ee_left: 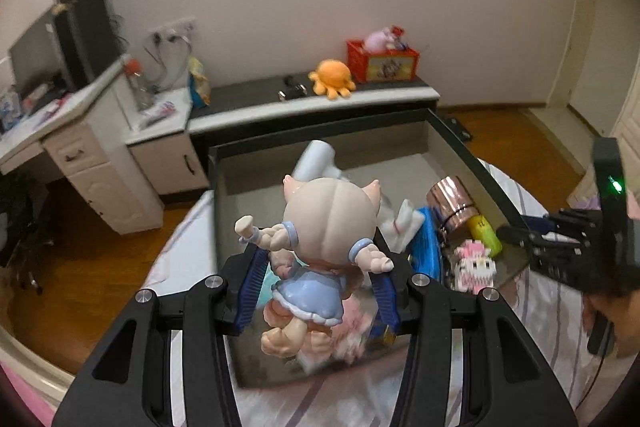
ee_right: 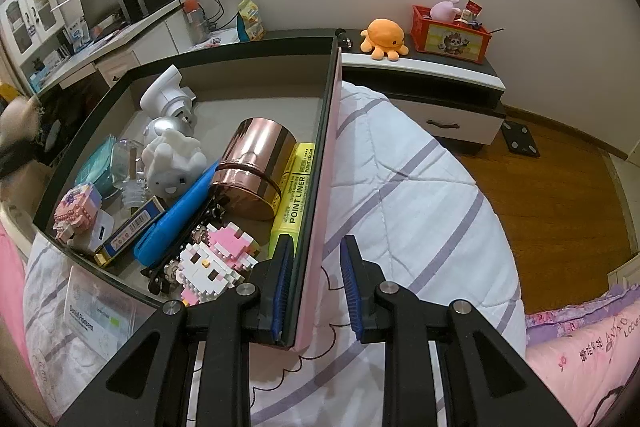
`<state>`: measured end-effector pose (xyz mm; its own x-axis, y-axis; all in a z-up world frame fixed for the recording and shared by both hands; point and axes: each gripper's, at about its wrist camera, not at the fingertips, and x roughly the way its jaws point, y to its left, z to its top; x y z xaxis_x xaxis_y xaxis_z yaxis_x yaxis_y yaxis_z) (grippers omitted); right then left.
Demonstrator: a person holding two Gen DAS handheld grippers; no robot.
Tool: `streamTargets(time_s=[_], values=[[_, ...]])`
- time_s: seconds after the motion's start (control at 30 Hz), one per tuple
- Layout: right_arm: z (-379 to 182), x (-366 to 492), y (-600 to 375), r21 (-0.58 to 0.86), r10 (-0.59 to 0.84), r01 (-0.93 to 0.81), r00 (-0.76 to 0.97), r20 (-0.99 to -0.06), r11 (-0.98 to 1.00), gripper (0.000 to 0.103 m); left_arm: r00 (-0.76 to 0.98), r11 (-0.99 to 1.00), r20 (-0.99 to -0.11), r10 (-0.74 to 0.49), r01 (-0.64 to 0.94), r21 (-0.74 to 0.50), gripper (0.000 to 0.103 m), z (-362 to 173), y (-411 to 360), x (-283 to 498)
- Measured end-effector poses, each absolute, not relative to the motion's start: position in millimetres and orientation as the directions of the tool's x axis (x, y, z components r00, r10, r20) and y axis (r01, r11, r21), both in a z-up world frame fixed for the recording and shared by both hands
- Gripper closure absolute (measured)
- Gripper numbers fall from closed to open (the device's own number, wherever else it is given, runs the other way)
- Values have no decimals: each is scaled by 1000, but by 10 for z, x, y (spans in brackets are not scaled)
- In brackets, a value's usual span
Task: Organize rigid objects
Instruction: 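Lower the baby doll into the pink box and open the left gripper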
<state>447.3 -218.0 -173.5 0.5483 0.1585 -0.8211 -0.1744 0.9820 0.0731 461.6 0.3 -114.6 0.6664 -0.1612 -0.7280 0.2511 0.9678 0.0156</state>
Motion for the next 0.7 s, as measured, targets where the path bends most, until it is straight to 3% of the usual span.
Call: streamTargets(time_s=[0.2, 0.37, 0.4, 0.57, 0.7], values=[[-1732, 4483, -2180, 73, 163, -182, 545, -822, 980, 78, 603, 959, -786, -138, 279, 45, 54, -1451, -295, 5009], [-1726, 4483, -2193, 75, 168, -189, 543, -823, 979, 78, 611, 964, -777, -152, 265, 20, 51, -1553, -311, 5066], [-1724, 4484, -2191, 73, 166, -189, 544, -822, 979, 78, 617, 965, -771, -155, 260, 15, 48, -1544, -301, 5075], [-1723, 4493, -2203, 70, 164, -189, 544, -823, 979, 78, 680, 974, -715, -162, 227, -5, 4, -1418, -194, 4995], [-1709, 4484, -2198, 70, 162, -186, 544, -823, 980, 78, 705, 980, -692, -153, 199, -14, 1, -1317, -58, 4845]])
